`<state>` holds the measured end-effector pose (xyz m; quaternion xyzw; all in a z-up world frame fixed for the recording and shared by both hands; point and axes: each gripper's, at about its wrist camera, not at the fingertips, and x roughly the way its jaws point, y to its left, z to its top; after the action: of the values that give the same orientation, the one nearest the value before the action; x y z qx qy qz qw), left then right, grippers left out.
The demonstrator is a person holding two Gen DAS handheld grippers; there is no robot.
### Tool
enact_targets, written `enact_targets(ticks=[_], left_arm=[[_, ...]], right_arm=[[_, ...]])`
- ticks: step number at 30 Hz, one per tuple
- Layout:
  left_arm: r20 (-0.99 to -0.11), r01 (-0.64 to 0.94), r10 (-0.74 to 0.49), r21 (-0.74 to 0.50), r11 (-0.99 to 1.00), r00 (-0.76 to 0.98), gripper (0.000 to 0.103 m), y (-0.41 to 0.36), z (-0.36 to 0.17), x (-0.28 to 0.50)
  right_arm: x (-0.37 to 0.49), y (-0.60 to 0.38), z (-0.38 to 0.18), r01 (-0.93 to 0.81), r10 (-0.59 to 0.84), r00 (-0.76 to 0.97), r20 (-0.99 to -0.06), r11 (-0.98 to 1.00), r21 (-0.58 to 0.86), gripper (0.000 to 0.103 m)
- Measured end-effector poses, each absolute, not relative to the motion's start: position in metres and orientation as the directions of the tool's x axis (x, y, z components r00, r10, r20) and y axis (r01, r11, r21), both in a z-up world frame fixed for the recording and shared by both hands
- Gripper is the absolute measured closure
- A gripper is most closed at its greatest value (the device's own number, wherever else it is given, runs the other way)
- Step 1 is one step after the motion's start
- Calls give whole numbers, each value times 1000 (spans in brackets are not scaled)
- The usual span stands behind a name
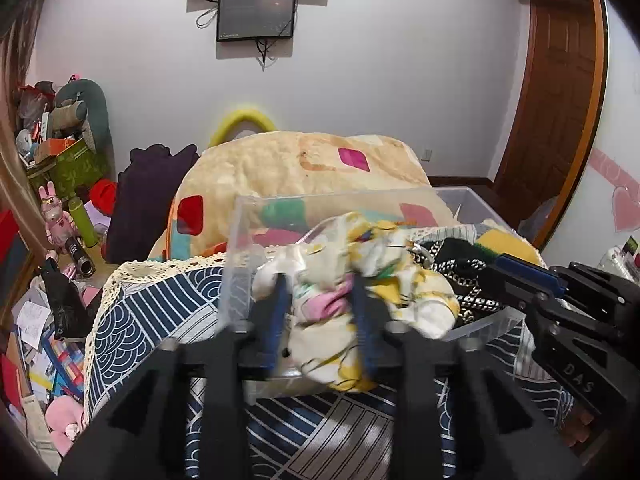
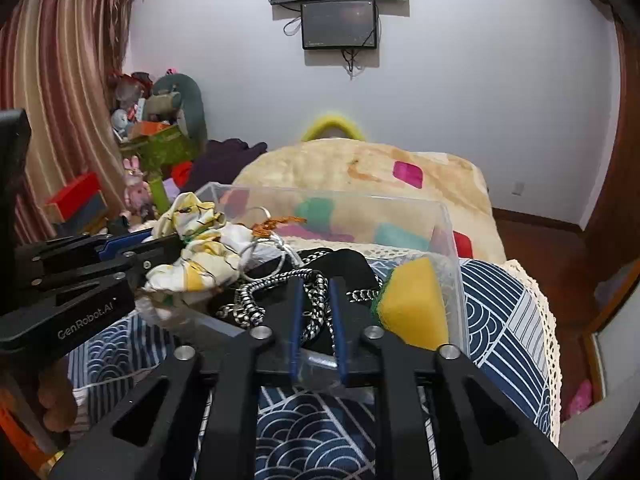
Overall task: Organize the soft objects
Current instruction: 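Drop the scrunchie into the box with the left tool while the right tool drops the bracelet in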
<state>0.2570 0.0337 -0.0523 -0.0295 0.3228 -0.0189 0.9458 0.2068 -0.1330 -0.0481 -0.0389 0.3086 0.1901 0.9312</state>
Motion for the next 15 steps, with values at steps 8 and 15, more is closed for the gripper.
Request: enact_targets(ticks=[8,15], left_arm=[[-567,3,-61,-101,995,822,46,45,-34,239],[-498,-8,-36,-86,996,866,33,43,-13,204]], right_arm=[[193,-146,-31,-384,362,761,-539,920,76,82],[163,-157,-8,-413,408,791,-455,906,94,81]])
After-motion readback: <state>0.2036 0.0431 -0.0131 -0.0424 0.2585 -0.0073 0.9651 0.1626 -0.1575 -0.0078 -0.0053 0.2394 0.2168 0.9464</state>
